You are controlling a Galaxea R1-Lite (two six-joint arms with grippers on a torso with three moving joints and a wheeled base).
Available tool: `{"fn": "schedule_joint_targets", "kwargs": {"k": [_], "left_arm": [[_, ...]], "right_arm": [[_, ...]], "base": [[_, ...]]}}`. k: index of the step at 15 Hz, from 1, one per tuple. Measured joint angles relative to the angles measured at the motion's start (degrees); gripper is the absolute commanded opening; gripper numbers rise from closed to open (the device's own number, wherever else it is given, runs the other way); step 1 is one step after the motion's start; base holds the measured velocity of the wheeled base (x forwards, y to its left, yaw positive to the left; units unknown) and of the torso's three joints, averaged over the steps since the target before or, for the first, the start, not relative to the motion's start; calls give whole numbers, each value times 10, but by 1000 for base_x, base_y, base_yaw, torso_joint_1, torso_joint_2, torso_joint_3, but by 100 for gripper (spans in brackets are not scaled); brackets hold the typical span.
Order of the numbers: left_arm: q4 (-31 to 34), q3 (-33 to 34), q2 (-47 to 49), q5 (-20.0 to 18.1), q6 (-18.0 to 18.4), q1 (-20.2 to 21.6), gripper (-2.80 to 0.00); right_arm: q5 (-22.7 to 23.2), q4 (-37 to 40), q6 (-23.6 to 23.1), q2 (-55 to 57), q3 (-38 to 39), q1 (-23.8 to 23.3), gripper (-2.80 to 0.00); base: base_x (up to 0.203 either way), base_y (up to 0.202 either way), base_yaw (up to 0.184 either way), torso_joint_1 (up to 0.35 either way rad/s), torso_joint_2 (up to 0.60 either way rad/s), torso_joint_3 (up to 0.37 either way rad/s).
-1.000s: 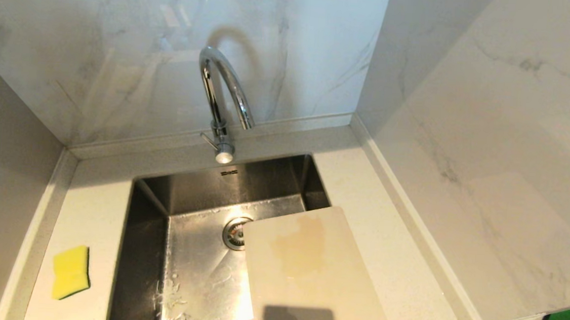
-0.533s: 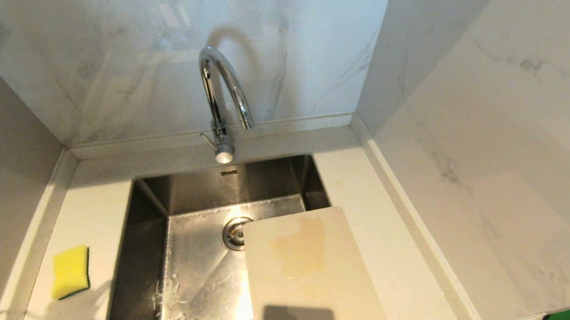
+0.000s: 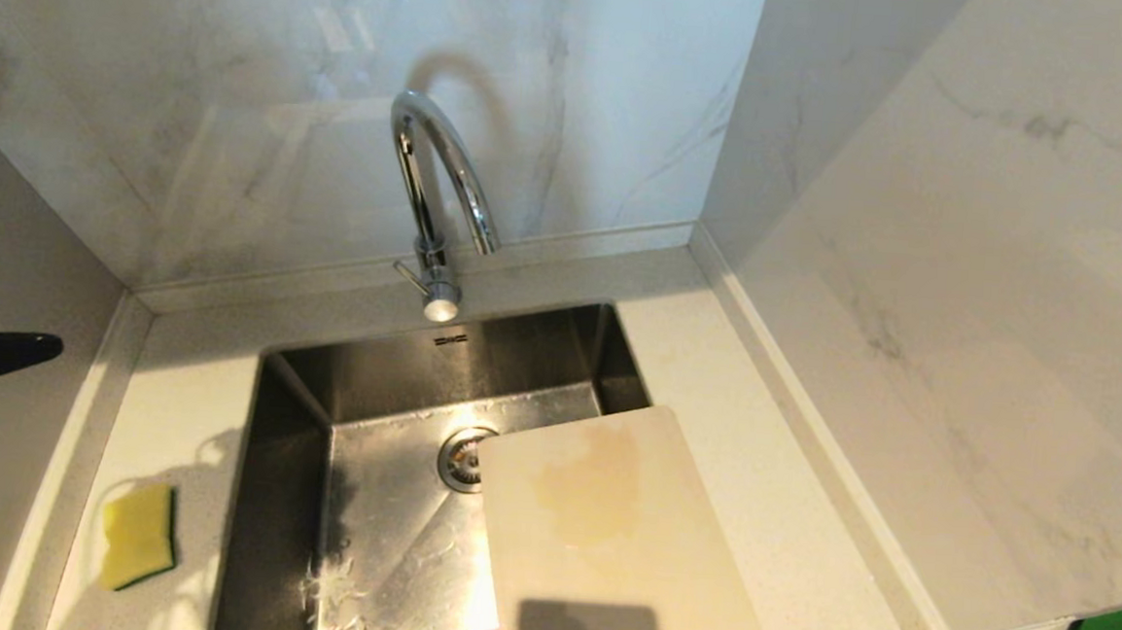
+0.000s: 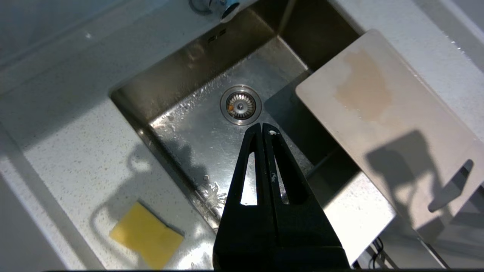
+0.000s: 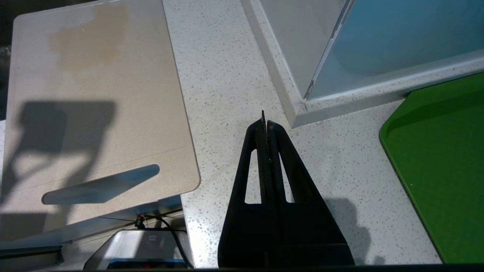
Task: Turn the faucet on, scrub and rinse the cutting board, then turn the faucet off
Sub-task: Turn on the tap
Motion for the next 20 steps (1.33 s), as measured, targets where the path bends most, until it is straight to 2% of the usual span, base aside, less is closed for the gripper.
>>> {"fn": "schedule_joint_targets", "kwargs": {"k": [3, 6, 10, 13, 17, 20], "left_arm": [[-3, -46, 98, 19, 0, -6, -280], [-15, -103, 193, 56, -23, -20, -280], [-49, -201, 319, 113, -93, -51, -280], [-54, -267, 395, 128, -170, -72, -280], [-52, -348, 476, 159, -252, -94, -280], [-50, -402, 523, 164, -293, -100, -280]], "right_arm": [[0, 0, 0, 0, 0, 0, -280], [0, 0, 0, 0, 0, 0, -280], [0, 0, 0, 0, 0, 0, -280], [0, 0, 0, 0, 0, 0, -280], [0, 0, 0, 0, 0, 0, -280], [0, 0, 0, 0, 0, 0, -280]], "base": [[0, 0, 0, 0, 0, 0], [0, 0, 0, 0, 0, 0], [0, 0, 0, 0, 0, 0], [0, 0, 0, 0, 0, 0], [0, 0, 0, 0, 0, 0], [0, 0, 0, 0, 0, 0]]}}
